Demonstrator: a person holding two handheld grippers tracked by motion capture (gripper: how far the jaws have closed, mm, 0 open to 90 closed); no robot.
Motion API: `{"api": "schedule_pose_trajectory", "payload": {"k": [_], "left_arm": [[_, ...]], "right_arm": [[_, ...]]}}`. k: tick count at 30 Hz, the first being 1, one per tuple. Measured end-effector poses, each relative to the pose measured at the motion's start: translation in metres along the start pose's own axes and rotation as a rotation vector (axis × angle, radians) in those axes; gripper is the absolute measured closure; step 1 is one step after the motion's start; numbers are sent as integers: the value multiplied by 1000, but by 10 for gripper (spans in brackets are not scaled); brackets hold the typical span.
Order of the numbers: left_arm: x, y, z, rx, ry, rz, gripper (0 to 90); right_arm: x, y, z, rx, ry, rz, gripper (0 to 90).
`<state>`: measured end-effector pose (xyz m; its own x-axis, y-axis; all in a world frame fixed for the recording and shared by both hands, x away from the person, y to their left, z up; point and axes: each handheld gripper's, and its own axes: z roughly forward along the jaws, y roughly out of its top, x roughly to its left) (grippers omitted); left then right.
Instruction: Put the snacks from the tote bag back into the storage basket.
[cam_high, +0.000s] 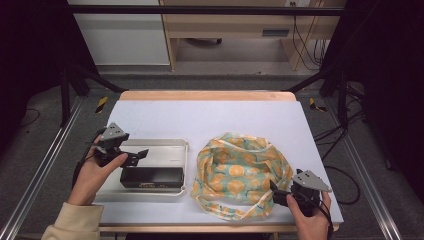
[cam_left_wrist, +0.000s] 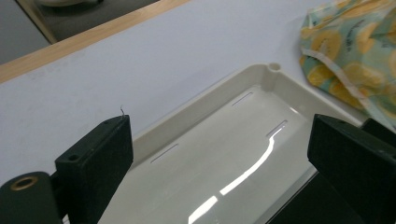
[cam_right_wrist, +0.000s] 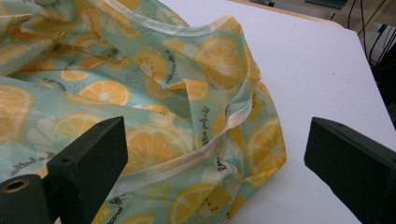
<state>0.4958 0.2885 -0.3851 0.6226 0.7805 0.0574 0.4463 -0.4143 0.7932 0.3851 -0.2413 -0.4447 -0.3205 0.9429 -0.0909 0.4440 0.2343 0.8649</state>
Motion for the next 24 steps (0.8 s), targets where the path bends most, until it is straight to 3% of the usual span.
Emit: {"api": "schedule_pose_trajectory", "payload": {"k": [10, 17, 24], "left_arm": [[22, -17, -2, 21, 30, -26, 70], [35, -27, -6, 45, 83, -61, 71], [43, -34, -7, 82, 124, -69, 73]], "right_arm": [[0, 0, 0, 0, 2, 1, 63], [0, 0, 0, 0, 5, 2, 63], [1, 0, 0, 2, 6, 1, 63]]}}
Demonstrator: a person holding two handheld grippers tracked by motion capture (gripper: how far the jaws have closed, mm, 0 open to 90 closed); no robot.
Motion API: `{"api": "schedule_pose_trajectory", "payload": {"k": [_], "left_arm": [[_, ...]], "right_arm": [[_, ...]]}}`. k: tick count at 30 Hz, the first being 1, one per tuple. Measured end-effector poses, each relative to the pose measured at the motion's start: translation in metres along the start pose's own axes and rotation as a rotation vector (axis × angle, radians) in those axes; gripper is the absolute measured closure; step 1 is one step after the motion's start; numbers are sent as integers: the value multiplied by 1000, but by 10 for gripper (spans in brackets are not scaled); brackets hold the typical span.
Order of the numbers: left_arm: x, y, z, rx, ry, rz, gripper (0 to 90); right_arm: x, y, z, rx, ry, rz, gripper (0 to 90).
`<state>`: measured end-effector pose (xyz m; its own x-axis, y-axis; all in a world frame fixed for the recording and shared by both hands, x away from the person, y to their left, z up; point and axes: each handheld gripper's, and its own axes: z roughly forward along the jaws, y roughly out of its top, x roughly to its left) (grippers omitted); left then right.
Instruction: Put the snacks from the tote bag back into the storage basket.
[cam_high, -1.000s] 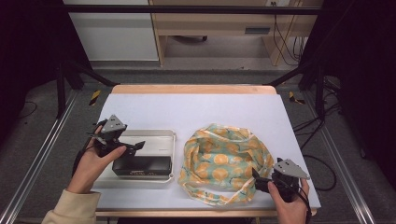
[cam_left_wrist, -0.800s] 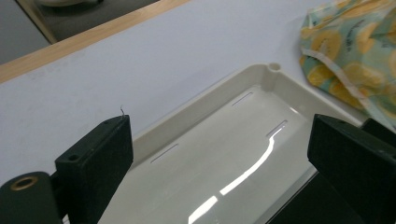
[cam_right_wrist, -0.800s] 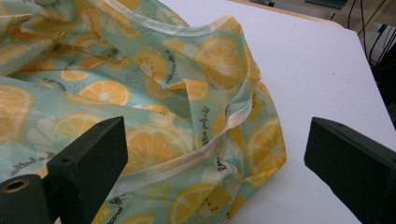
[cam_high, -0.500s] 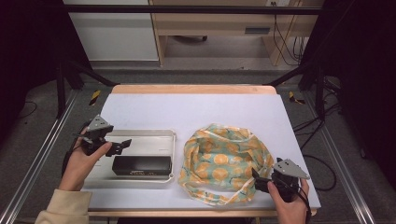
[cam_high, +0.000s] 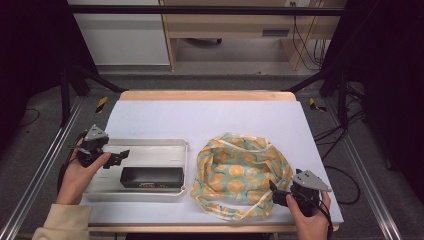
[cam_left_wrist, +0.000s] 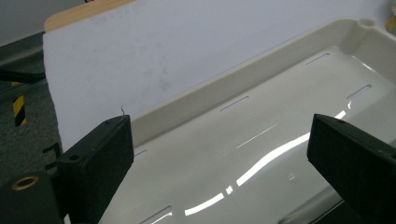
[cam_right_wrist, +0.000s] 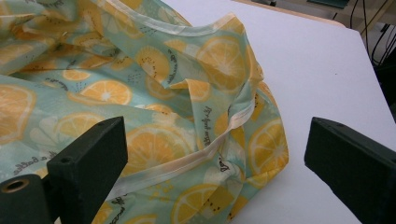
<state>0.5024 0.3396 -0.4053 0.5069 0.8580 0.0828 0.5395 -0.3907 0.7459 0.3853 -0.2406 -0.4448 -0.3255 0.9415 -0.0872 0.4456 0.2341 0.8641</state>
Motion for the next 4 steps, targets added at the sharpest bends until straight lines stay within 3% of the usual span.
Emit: {"api": "schedule_pose_trajectory", "payload": {"k": [4], "left_arm": [[4, -3, 1, 19, 24, -3, 74]], "right_arm": [[0, 0, 0, -1, 0, 1, 63]]}}
